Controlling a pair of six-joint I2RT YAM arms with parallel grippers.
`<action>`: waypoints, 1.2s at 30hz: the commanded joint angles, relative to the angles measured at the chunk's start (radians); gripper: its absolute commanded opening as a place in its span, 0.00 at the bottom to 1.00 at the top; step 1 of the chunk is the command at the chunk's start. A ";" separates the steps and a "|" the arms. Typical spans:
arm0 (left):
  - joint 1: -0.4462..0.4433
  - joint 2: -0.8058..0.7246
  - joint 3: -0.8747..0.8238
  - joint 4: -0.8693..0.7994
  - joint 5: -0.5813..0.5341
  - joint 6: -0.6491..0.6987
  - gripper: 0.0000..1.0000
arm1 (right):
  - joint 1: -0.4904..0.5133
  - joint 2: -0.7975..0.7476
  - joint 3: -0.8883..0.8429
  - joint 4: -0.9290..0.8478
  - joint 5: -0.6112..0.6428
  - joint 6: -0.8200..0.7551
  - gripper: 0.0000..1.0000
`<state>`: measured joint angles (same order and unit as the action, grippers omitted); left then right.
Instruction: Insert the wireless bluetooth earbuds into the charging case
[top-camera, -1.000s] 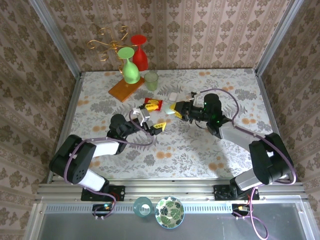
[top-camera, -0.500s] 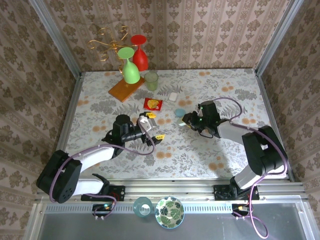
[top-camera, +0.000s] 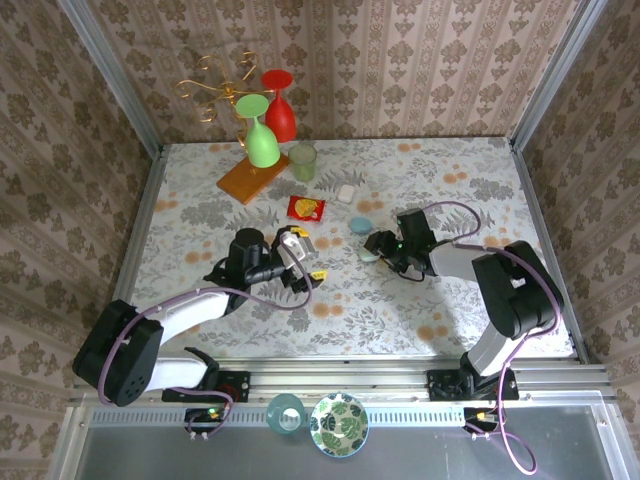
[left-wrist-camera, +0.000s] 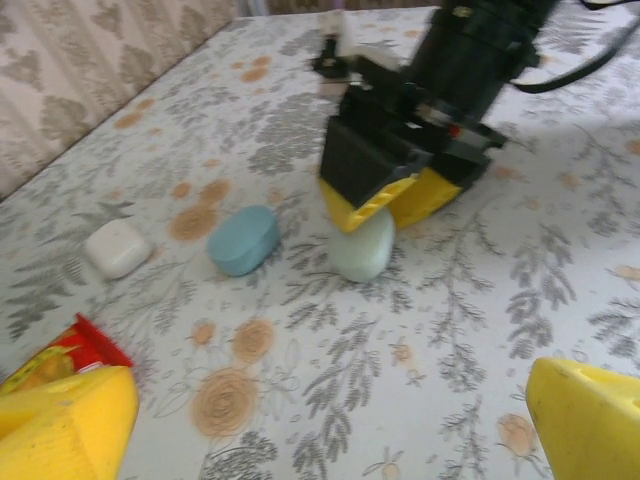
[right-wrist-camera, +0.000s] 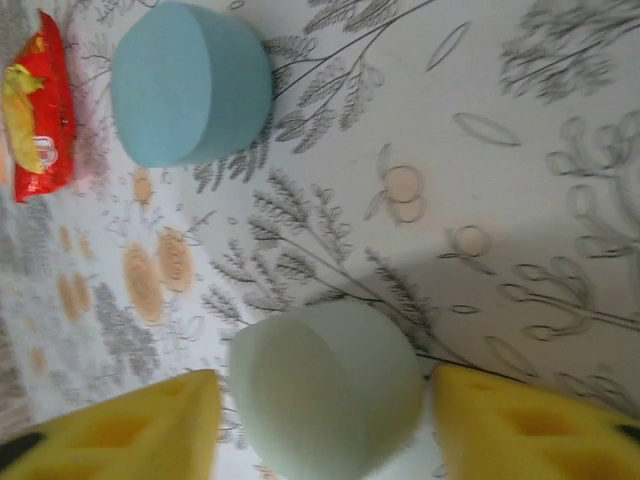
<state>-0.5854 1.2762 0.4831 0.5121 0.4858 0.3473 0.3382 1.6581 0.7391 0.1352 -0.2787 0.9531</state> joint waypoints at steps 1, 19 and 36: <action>0.057 -0.039 -0.038 0.110 -0.118 -0.109 1.00 | -0.001 -0.096 -0.004 -0.124 0.154 -0.091 0.71; 0.399 -0.059 -0.107 0.139 -0.669 -0.230 1.00 | -0.168 -0.373 -0.051 0.029 0.654 -0.930 1.00; 0.570 0.280 -0.089 0.400 -0.506 -0.285 1.00 | -0.326 -0.127 -0.382 0.822 0.416 -0.885 1.00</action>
<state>-0.0223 1.5570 0.3672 0.8688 -0.0521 0.0914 0.0238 1.5253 0.3283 0.8303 0.1432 0.0555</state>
